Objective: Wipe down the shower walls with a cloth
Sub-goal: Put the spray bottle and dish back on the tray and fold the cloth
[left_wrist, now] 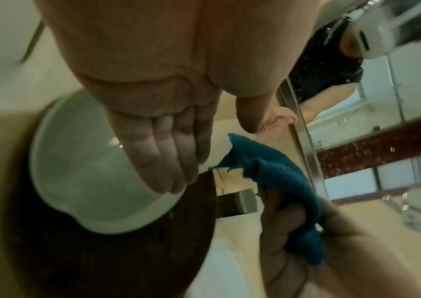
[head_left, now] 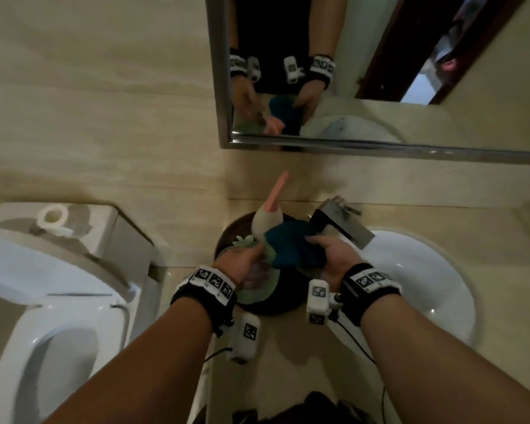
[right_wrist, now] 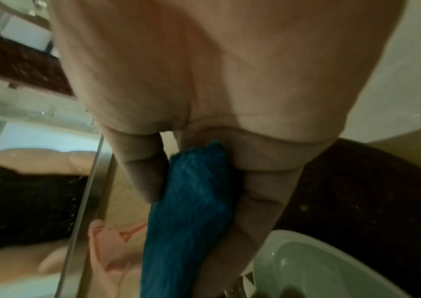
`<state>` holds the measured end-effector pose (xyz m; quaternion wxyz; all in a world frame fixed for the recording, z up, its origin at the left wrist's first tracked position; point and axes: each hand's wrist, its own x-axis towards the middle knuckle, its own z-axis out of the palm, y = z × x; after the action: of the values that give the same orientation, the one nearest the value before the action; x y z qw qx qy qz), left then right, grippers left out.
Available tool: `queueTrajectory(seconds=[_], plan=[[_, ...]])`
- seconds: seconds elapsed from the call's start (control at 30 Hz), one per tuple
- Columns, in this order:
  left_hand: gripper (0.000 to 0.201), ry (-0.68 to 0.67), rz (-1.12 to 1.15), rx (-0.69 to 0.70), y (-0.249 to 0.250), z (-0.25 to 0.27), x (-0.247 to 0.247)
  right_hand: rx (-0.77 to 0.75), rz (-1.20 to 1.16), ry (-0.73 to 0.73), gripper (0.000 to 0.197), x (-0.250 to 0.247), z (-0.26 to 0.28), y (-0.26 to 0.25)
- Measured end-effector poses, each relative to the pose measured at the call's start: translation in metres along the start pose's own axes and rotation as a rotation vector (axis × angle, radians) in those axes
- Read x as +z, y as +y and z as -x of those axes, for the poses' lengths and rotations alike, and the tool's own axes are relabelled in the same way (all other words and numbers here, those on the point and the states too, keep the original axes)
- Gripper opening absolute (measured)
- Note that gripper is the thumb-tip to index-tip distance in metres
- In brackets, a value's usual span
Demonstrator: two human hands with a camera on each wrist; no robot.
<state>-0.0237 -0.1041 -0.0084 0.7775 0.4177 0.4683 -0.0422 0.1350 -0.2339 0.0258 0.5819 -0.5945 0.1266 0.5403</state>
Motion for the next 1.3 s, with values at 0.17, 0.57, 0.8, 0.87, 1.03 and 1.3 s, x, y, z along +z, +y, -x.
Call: queueTrajectory(seconds=[0.17,0.57,0.8,0.87,1.03,1.3], plan=[[0.052,-0.153,0.145,-0.084,0.009,-0.012,0.002,-0.043,-0.074,-0.024,0.038,0.005,0.009,0.011],[0.041,-0.333,-0.108,0.001,-0.009,0.008,-0.001,-0.078,0.107,0.107,0.039,-0.027,0.026,0.069],[0.042,-0.225,-0.207,-0.104,-0.058,0.038,-0.002,-0.014,0.259,0.075,0.035,-0.056,0.042,0.101],[0.036,-0.161,-0.185,-0.141,-0.085,0.045,0.003,0.021,0.401,0.098,0.035,-0.070,0.037,0.121],[0.017,0.085,-0.127,-0.231,-0.164,0.055,0.017,0.032,0.673,0.234,0.052,-0.105,0.029,0.187],[0.009,0.255,0.071,-0.164,-0.194,0.064,0.022,-0.050,0.396,0.231,0.027,-0.102,0.056,0.193]])
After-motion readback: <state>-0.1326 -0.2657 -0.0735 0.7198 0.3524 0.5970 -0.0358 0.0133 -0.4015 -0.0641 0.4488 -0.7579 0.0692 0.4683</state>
